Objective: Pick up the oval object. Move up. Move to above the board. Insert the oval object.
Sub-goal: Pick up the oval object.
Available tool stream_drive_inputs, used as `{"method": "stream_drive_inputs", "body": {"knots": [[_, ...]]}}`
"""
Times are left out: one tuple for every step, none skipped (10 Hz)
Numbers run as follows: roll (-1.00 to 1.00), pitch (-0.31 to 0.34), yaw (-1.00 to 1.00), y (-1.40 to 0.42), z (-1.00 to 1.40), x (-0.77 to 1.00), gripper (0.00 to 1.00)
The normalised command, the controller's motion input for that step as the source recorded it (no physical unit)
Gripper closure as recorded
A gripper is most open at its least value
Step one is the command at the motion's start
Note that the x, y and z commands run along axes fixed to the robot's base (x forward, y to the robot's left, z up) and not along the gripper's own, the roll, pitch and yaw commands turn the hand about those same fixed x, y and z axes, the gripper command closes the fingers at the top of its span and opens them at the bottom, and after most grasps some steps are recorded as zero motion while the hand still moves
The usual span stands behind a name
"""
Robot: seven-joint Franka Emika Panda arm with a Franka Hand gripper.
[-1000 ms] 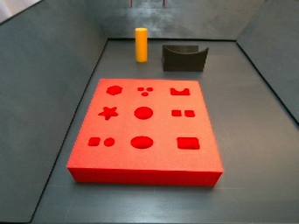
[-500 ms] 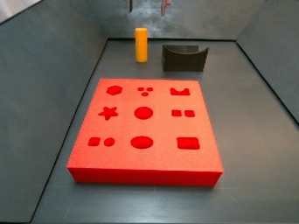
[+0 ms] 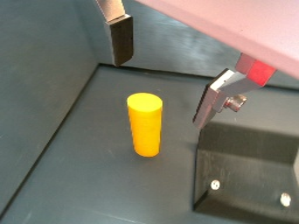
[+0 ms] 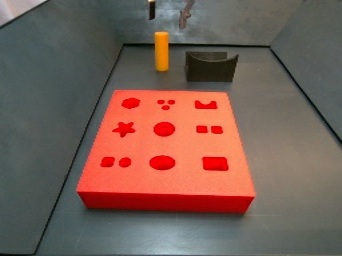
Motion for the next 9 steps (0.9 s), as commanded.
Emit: {"method": "stream_drive_inputs", "body": {"knots": [[0.03, -0.023, 0.01, -0.04, 0.0, -0.05, 0.0], [0.05, -0.057, -0.41, 0.0, -0.36, 0.0, 0.0], [0.0, -0.033, -1.0, 0.0, -0.44, 0.0, 0.0], [0.0, -0.001, -1.0, 0.0, -0.46, 0.0, 0.0], [0.0, 0.0, -1.0, 0.0, -0.46, 0.0, 0.0], [0.0, 0.0, -1.0, 0.0, -0.45, 0.0, 0.0], [0.0, 0.0, -1.0, 0.0, -0.43, 0.0, 0.0], [0.0, -0.01, -1.0, 0.0, -0.18, 0.0, 0.0], [-0.01, -0.039, -1.0, 0.0, -0.1, 0.0, 0.0]]}}
